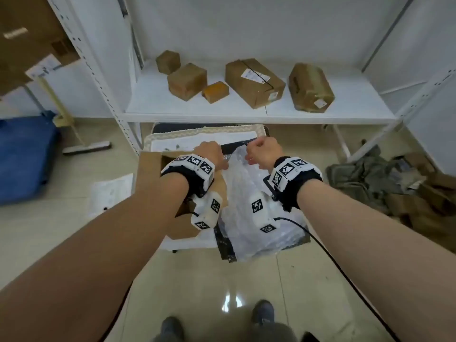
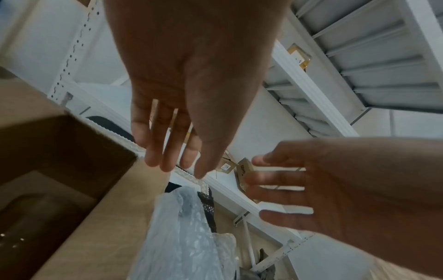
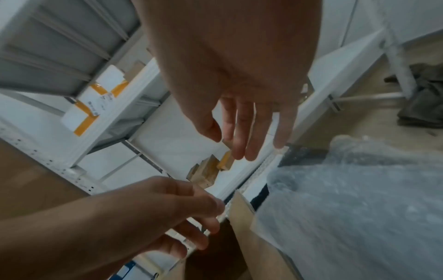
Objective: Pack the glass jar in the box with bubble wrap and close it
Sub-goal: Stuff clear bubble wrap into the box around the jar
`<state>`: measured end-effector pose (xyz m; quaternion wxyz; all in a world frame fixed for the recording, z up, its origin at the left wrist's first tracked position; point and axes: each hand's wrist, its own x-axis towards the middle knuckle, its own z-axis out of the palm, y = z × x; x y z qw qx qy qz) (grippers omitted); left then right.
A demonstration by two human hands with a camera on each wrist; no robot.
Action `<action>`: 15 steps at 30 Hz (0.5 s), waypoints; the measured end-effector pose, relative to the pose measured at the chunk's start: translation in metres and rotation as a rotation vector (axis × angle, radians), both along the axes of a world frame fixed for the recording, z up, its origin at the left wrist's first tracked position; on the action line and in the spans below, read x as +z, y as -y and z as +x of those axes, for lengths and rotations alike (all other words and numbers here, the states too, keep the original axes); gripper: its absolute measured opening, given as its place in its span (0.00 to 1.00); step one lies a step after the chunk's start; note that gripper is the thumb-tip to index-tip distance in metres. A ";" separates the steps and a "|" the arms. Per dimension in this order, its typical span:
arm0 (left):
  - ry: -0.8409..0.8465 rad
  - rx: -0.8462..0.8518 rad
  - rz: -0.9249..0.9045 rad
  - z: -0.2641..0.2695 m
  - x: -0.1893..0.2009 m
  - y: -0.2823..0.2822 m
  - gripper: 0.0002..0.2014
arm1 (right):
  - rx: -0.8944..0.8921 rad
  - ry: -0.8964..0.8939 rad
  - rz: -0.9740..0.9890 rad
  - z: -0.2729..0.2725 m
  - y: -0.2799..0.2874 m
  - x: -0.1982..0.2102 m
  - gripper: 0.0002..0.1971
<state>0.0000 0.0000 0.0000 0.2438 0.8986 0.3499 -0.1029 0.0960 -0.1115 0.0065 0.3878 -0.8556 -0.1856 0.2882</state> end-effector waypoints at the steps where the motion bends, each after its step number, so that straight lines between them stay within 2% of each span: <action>1: -0.016 -0.007 -0.003 0.001 -0.014 -0.001 0.16 | 0.001 -0.028 0.004 0.000 -0.001 -0.016 0.08; 6: 0.063 0.008 0.007 0.013 -0.089 -0.011 0.19 | 0.008 -0.217 0.077 0.002 -0.011 -0.102 0.08; 9: 0.047 -0.029 0.039 0.022 -0.107 -0.024 0.20 | -0.001 -0.293 0.173 0.007 -0.018 -0.134 0.11; 11: 0.073 -0.029 -0.053 0.027 -0.118 -0.034 0.15 | 0.010 -0.328 0.236 0.012 -0.023 -0.153 0.12; 13: 0.116 -0.053 -0.121 0.031 -0.129 -0.041 0.11 | 0.030 -0.333 0.280 0.016 -0.026 -0.169 0.10; 15: 0.119 -0.114 -0.108 0.038 -0.135 -0.045 0.09 | 0.036 -0.318 0.307 0.021 -0.026 -0.182 0.07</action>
